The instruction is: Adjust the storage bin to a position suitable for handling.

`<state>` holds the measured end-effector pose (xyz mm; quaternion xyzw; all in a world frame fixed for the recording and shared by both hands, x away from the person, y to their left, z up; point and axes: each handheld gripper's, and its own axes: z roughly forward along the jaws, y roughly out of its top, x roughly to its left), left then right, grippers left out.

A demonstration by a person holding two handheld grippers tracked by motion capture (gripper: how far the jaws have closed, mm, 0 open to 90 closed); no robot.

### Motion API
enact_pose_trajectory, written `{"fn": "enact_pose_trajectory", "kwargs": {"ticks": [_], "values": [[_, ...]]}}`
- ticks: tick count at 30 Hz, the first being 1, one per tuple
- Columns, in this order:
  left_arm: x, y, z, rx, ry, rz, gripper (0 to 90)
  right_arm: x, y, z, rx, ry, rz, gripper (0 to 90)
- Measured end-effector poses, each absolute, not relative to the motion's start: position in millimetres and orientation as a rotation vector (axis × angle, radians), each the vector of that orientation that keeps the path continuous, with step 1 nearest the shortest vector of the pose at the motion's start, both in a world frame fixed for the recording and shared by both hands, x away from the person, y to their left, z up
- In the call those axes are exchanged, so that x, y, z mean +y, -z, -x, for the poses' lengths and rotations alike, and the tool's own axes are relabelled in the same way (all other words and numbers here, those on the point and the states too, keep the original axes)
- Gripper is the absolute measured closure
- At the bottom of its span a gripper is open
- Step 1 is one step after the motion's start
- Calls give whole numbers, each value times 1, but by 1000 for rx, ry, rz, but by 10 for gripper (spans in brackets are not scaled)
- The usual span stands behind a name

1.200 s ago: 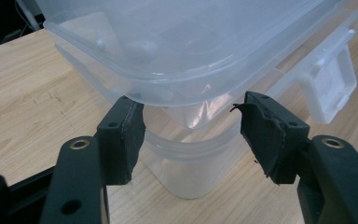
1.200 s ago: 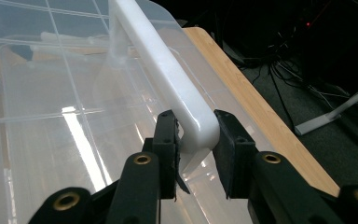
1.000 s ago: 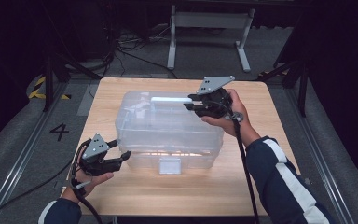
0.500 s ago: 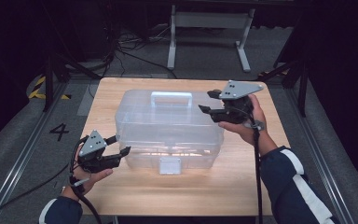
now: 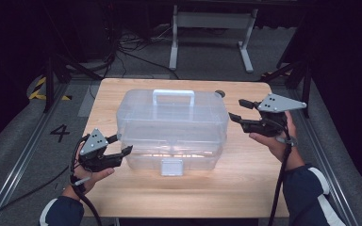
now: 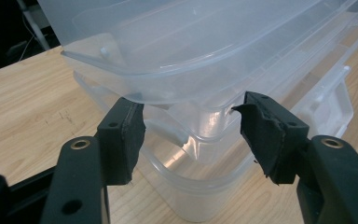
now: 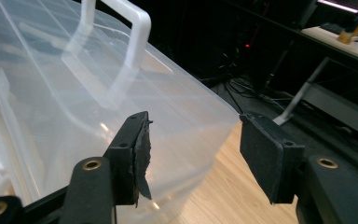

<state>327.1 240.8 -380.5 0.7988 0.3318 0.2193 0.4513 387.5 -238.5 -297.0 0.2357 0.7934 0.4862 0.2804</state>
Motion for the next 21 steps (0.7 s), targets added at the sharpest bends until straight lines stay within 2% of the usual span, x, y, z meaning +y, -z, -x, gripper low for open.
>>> {"fn": "enact_pose_trajectory", "kwargs": {"ticks": [8, 21], "values": [[237, 377, -331, 805, -529, -1983, 383, -252, 319, -378, 2135, -1293, -639, 430], [233, 366, -335, 777, -528, -1933, 369, -243, 359, -377, 2205, -1308, -653, 415]]}}
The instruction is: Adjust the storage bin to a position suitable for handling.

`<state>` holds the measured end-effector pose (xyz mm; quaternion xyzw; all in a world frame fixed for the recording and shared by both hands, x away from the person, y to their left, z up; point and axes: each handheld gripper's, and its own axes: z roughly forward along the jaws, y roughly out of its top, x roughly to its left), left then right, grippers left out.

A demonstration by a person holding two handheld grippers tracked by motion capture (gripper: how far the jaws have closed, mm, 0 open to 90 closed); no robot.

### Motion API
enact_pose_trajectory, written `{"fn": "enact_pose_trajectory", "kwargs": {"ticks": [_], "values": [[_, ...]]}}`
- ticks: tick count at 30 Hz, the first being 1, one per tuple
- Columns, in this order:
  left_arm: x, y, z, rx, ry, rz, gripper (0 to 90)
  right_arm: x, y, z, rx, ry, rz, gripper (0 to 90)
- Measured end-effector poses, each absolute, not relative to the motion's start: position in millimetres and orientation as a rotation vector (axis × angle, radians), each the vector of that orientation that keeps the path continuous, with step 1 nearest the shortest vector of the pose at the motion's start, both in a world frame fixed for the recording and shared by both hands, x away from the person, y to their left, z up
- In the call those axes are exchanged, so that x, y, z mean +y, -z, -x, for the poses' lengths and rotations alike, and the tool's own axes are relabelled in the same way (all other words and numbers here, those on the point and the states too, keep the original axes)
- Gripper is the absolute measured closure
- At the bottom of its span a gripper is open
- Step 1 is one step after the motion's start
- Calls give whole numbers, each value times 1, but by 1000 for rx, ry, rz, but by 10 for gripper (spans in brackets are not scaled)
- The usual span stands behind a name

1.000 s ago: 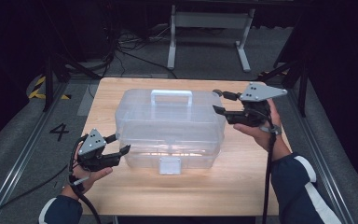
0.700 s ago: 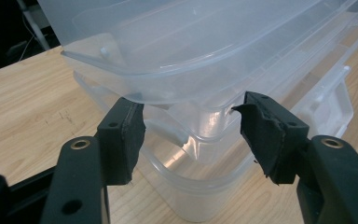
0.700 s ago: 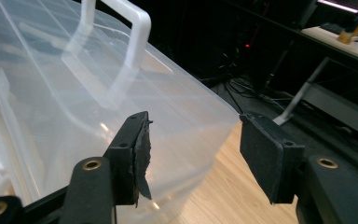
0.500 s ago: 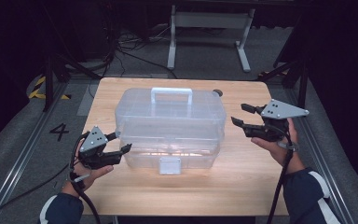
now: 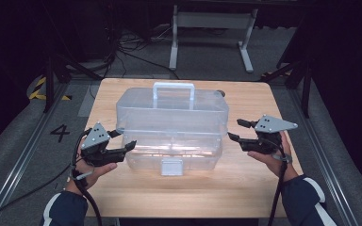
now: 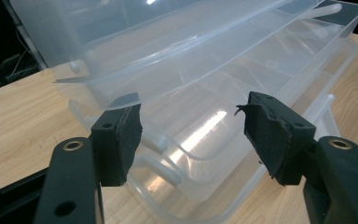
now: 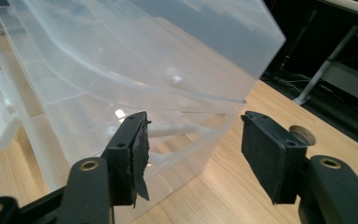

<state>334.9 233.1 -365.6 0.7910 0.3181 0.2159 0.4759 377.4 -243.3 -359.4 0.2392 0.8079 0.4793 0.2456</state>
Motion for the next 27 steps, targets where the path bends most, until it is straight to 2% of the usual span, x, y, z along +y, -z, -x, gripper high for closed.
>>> {"fn": "enact_pose_trajectory", "kwargs": {"ticks": [11, 16, 27], "values": [[232, 366, -334, 762, -549, -1947, 382, -226, 364, -378, 2153, -1349, -621, 444], [231, 366, -330, 760, -593, -1973, 355, -225, 362, -375, 2121, -1357, -613, 469], [237, 373, -326, 786, -613, -2005, 341, -222, 358, -374, 2013, -1412, -614, 641]]}}
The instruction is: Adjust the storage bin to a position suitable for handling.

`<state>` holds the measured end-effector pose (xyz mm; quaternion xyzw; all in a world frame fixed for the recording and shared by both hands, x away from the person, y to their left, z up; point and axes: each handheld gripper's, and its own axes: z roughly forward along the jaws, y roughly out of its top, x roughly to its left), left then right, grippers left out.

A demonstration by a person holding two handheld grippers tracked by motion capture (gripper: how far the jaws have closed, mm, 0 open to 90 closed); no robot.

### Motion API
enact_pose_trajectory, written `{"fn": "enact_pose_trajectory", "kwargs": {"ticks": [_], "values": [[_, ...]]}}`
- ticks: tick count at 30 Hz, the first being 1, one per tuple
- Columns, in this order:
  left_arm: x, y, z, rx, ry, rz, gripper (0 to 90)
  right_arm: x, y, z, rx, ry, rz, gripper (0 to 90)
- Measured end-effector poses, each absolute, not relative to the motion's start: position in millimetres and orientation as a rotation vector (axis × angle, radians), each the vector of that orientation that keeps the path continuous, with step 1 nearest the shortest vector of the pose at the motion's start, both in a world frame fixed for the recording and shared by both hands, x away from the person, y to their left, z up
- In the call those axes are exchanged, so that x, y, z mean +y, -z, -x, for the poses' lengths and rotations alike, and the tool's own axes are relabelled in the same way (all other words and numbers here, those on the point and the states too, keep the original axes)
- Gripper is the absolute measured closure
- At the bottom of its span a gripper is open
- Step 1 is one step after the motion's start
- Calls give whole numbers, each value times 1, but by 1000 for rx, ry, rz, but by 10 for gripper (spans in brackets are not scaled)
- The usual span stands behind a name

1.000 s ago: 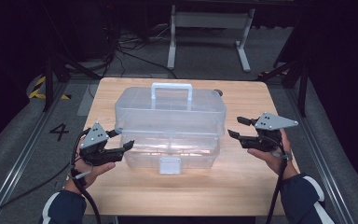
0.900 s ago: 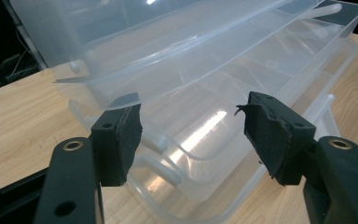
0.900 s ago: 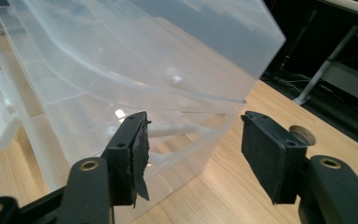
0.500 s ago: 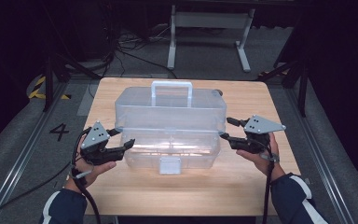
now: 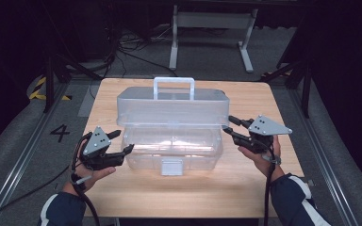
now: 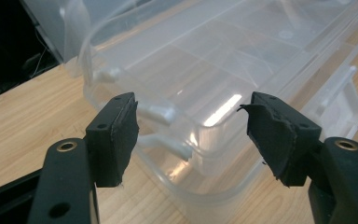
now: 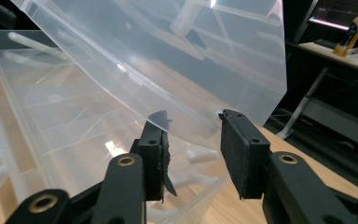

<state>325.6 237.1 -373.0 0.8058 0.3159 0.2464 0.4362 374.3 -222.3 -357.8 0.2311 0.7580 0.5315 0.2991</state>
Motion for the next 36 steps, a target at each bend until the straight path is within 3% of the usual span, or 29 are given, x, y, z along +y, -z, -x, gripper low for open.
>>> {"fn": "enact_pose_trajectory", "kwargs": {"ticks": [14, 36], "values": [[252, 388, -315, 841, -614, -2044, 331, -213, 347, -379, 1849, -1419, -672, 717], [269, 464, -306, 996, -493, -2309, 237, -205, 331, -399, 1752, -1362, -697, 813]]}}
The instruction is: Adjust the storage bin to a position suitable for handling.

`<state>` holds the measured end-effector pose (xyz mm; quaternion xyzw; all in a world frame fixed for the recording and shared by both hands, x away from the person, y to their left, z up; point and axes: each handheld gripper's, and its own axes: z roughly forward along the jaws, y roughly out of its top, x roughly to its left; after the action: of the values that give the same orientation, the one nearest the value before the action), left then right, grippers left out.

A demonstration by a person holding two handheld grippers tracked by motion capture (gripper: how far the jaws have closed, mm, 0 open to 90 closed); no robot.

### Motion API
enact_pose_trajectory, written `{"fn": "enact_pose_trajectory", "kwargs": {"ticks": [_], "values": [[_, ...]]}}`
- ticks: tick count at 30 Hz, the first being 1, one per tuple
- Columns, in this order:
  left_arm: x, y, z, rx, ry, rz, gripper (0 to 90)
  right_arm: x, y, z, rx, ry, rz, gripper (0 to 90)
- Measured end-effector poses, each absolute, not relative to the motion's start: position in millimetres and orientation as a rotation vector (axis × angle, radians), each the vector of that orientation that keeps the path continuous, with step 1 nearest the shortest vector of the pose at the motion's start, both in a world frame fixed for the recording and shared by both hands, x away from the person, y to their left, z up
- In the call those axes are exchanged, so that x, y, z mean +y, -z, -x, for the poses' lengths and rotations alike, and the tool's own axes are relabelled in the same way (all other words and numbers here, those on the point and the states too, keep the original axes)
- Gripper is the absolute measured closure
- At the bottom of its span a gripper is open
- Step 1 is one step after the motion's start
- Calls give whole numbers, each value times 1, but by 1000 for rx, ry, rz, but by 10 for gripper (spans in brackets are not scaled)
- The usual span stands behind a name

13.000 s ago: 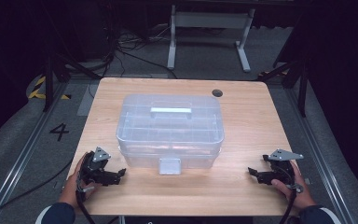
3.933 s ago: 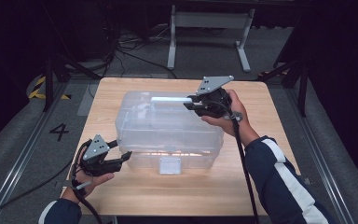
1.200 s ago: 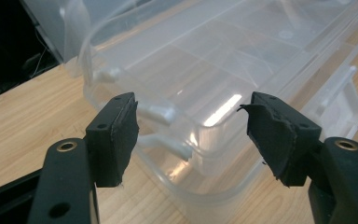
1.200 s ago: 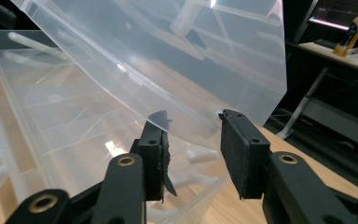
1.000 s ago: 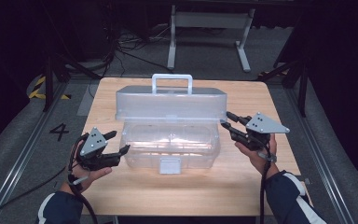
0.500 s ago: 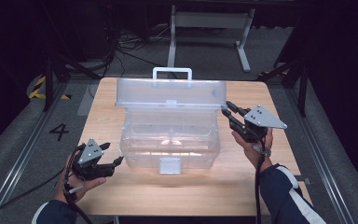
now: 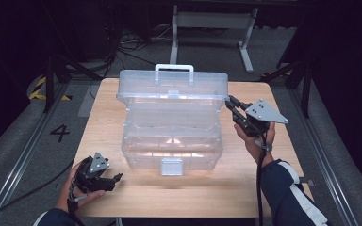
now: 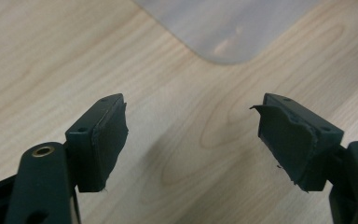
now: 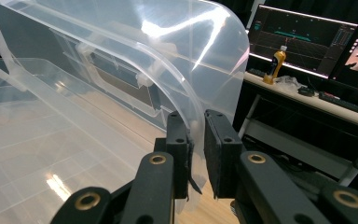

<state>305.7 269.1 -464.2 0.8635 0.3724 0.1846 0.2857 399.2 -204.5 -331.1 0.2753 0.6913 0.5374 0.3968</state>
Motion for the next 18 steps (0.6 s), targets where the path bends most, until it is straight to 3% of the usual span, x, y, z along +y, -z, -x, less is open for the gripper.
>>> {"fn": "enact_pose_trajectory", "kwargs": {"ticks": [9, 18], "values": [[283, 479, -297, 1076, -400, -2201, 183, -204, 322, -416, 1752, -1349, -699, 833], [284, 481, -296, 1065, -413, -2185, 155, -206, 316, -429, 1772, -1364, -705, 836]]}}
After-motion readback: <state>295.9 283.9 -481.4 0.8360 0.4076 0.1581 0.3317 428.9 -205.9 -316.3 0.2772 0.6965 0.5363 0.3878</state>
